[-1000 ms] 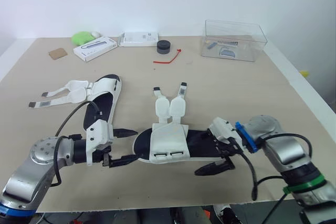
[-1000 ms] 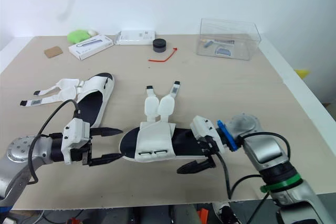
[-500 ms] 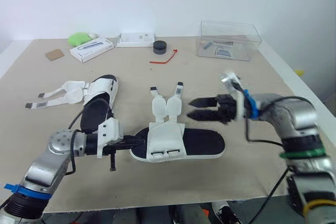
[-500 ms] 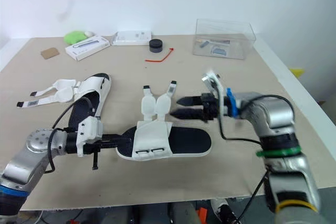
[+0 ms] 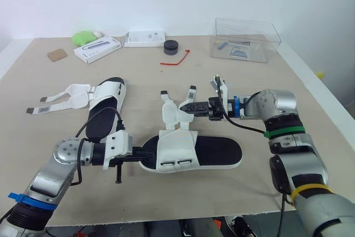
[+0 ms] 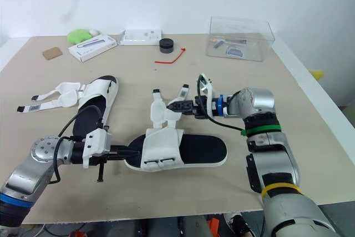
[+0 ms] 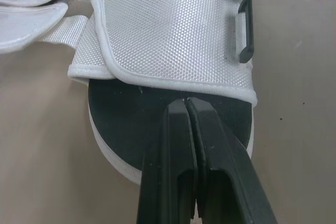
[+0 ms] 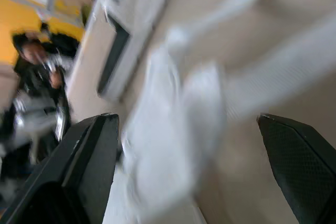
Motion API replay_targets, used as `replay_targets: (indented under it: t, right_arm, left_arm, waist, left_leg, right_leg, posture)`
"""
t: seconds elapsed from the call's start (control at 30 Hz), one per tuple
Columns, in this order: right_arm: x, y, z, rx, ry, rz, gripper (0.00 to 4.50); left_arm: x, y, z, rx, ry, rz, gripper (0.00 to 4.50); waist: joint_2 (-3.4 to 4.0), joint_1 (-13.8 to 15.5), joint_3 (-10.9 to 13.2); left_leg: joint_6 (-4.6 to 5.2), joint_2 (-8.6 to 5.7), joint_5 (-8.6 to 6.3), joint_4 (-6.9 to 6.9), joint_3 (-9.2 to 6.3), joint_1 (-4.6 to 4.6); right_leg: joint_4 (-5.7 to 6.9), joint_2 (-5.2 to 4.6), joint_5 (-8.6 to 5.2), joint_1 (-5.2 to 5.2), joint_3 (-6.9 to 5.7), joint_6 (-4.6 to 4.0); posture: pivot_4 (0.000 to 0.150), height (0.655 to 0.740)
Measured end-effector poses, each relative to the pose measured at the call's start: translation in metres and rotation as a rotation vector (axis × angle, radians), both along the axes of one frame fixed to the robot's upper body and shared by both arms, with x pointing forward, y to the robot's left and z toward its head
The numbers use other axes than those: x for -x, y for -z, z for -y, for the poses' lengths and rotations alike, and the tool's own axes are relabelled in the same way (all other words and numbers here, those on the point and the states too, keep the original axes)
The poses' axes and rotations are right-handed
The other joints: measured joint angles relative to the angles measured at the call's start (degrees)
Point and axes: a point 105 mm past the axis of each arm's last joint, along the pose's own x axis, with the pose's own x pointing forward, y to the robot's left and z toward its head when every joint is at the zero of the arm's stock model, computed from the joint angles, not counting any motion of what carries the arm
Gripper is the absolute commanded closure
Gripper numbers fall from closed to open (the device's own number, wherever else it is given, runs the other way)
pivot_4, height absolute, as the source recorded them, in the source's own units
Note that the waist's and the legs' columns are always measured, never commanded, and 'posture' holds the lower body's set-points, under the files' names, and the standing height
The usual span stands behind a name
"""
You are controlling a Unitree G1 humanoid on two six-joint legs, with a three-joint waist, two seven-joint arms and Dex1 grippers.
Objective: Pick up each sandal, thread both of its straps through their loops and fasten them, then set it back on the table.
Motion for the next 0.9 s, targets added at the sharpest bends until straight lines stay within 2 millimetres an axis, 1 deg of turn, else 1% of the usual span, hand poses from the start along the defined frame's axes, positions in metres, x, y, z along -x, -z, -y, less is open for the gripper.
replay_targets:
  t: [0.07, 0.27, 0.43, 0.5, 0.57, 0.67, 0.9]
  right_arm:
    - [-0.010, -0.003, -0.002, -0.014, 0.043, 0.004, 0.00]
    - [-0.032, 0.006, -0.005, -0.031, 0.170, -0.013, 0.00]
    - [-0.044, 0.009, 0.000, -0.035, 0.247, 0.023, 0.00]
    - [-0.046, 0.011, -0.001, -0.026, 0.264, 0.037, 0.00]
    - [-0.049, 0.009, -0.002, -0.027, 0.274, 0.052, 0.00]
    - [-0.053, 0.001, -0.003, -0.044, 0.283, 0.082, 0.77]
    - [-0.053, -0.008, -0.006, -0.018, 0.219, 0.202, 4.23]
  left_arm:
    - [0.001, 0.001, 0.000, -0.002, 0.001, 0.004, 4.43]
    - [0.004, 0.004, -0.002, -0.007, -0.003, -0.005, 4.43]
    - [0.007, 0.004, -0.001, -0.008, 0.000, -0.002, 4.43]
    - [0.009, 0.006, -0.002, -0.007, -0.004, -0.004, 4.43]
    - [0.010, 0.007, -0.002, -0.005, -0.011, -0.006, 4.43]
    - [0.011, 0.007, -0.002, -0.004, -0.013, -0.006, 4.50]
    - [0.010, 0.007, -0.002, -0.004, -0.015, -0.005, 4.50]
  waist:
    - [0.00, 0.0, 0.0]
    - [0.01, -0.1, 0.0]
    - [0.02, -0.2, 0.0]
    - [0.02, -0.3, 0.0]
    - [0.03, -0.4, 0.0]
    - [0.03, -0.4, 0.0]
    - [0.03, -0.4, 0.0]
  left_leg:
    - [0.00, 0.01, 0.00, 0.00, 0.01, 0.00]
    - [0.01, 0.02, -0.01, -0.01, 0.06, -0.06]
    - [0.00, 0.01, -0.01, -0.02, 0.07, -0.07]
    - [0.01, 0.01, -0.01, -0.02, 0.08, -0.06]
    - [0.00, 0.03, 0.00, -0.02, 0.07, -0.06]
    - [0.00, 0.03, 0.00, -0.02, 0.06, -0.06]
    - [0.00, 0.03, 0.00, -0.02, 0.07, -0.06]
  right_leg:
    - [0.00, 0.00, 0.00, 0.00, 0.00, 0.00]
    - [0.01, -0.02, 0.00, -0.07, 0.03, 0.00]
    - [0.01, -0.07, 0.01, -0.08, 0.04, 0.01]
    - [0.02, -0.07, 0.01, -0.08, 0.05, 0.01]
    - [0.03, -0.07, 0.02, -0.09, 0.04, 0.00]
    - [0.03, -0.05, 0.02, -0.09, 0.04, -0.01]
    - [0.03, -0.05, 0.02, -0.09, 0.04, -0.01]
  posture:
    - [0.150, 0.7400]
    - [0.150, 0.7400]
    - [0.150, 0.7400]
    - [0.150, 0.7400]
    - [0.150, 0.7400]
    - [0.150, 0.7400]
    - [0.150, 0.7400]
